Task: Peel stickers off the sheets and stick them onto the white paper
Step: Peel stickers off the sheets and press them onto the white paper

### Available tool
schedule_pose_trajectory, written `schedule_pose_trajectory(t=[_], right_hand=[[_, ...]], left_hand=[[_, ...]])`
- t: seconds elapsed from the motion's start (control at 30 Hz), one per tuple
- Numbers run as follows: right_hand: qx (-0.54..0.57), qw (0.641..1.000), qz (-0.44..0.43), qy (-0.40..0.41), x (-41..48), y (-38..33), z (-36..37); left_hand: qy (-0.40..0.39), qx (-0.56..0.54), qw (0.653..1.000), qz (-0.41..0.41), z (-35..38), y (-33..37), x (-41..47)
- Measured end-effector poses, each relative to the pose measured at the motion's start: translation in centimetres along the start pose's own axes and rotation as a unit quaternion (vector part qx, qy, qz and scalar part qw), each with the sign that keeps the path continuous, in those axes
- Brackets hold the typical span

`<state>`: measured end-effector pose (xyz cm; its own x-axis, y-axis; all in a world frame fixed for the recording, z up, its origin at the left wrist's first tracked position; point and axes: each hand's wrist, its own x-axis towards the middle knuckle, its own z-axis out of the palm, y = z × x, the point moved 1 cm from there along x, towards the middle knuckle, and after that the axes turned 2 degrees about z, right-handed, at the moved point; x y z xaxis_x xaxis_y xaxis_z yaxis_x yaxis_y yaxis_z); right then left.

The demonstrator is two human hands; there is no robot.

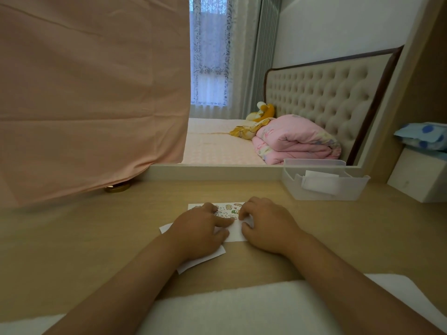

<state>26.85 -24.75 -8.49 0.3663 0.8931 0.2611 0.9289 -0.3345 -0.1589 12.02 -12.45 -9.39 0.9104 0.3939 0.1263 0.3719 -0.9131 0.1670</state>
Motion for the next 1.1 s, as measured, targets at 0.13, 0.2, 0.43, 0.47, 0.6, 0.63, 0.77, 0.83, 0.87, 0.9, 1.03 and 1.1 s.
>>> schedule_pose_trajectory(t=[0.13,0.2,0.43,0.47,0.6,0.63,0.77,0.83,0.87,0.9,1.03,1.1], right_hand=[[-0.021,0.999,-0.028,-0.029,0.0,-0.1,0.4],[-0.039,0.996,-0.046,-0.062,-0.1,-0.5,0.5],[-0.084,0.993,-0.046,-0.064,-0.5,-0.5,-0.3],[-0.084,0.994,-0.044,-0.055,-0.6,-0.4,-0.4],[-0.041,0.997,-0.049,-0.045,-0.8,-0.8,-0.1],[-0.037,0.996,-0.055,-0.055,-0.8,-0.9,-0.1],[-0.076,0.994,-0.051,-0.056,-0.3,-0.6,-0.3],[-0.082,0.995,-0.039,-0.038,-0.1,-0.2,-0.4],[-0.077,0.996,-0.035,-0.031,-0.1,-0.1,-0.3],[-0.07,0.997,-0.034,-0.024,0.0,-0.1,-0.3],[-0.04,0.998,-0.055,0.009,0.2,-0.7,-0.3],[-0.012,0.997,-0.071,0.025,0.1,-1.4,-0.3]], left_hand=[[0.044,-0.019,0.999,-0.013,0.2,-0.1,-0.2],[0.056,-0.023,0.998,-0.027,0.3,-0.2,-0.2],[0.051,-0.01,0.998,-0.025,0.6,-0.3,-0.1],[0.053,-0.01,0.998,-0.022,0.7,-0.3,-0.1],[0.062,-0.048,0.997,-0.013,0.9,-0.9,0.1],[0.062,-0.06,0.996,-0.013,1.0,-1.0,0.2],[0.064,-0.072,0.995,-0.014,1.0,-1.1,0.2],[0.055,-0.089,0.994,-0.024,0.9,-1.2,0.2],[0.057,-0.114,0.991,-0.033,0.7,-1.2,0.2],[0.066,-0.155,0.985,-0.044,0.5,-1.2,0.3],[0.148,-0.323,0.933,-0.062,-0.5,-1.2,0.8],[0.183,-0.344,0.919,-0.061,-1.2,-0.9,0.9]])
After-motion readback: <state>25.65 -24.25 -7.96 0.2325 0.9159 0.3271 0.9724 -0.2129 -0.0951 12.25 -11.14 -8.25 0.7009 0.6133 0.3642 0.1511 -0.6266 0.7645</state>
